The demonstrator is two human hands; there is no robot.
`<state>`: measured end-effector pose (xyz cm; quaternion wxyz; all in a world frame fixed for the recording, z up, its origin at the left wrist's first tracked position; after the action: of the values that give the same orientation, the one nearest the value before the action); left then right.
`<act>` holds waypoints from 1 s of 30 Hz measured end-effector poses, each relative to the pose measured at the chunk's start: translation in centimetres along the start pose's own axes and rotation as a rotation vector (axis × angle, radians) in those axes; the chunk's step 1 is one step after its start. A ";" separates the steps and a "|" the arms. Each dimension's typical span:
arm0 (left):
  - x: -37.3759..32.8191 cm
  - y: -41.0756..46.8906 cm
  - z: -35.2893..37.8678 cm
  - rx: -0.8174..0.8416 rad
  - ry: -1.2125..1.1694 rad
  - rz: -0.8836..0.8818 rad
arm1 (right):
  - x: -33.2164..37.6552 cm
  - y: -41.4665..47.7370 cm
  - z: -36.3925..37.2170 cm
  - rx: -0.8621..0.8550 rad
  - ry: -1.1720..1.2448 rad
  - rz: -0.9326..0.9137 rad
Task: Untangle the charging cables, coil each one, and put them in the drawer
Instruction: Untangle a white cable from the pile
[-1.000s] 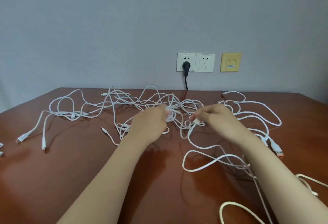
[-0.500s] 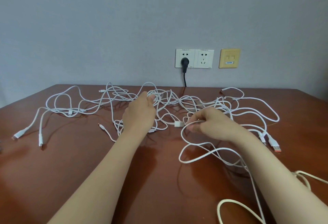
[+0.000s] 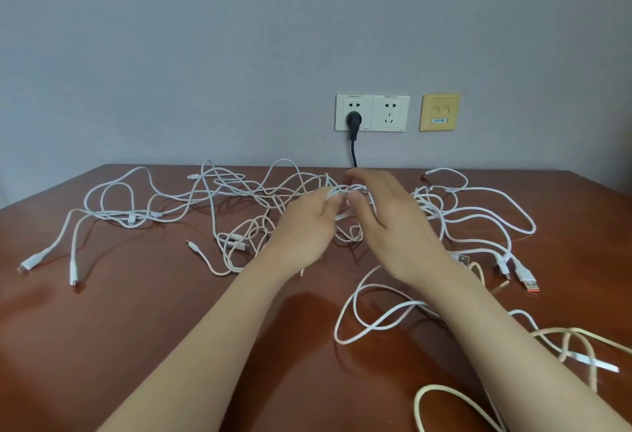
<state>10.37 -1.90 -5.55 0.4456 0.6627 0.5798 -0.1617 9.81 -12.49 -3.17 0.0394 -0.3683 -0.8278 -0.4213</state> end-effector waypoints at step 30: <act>-1.3 -4.5 4.3 0.946 -0.954 -0.429 | -1.2 -0.1 -3.4 -0.221 0.024 0.068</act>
<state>7.17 -6.33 -8.82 0.2736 0.5134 0.3066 -0.7534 9.85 -15.68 -1.50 0.0229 -0.3933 -0.7626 -0.5131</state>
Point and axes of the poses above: each hand's wrist, its own y-axis towards the middle knuckle, its own z-axis out of the palm, x = y × z, the point moved 8 cm from there along y, towards the middle knuckle, and after that the axes turned 1 degree about x, right-handed, at the moved point
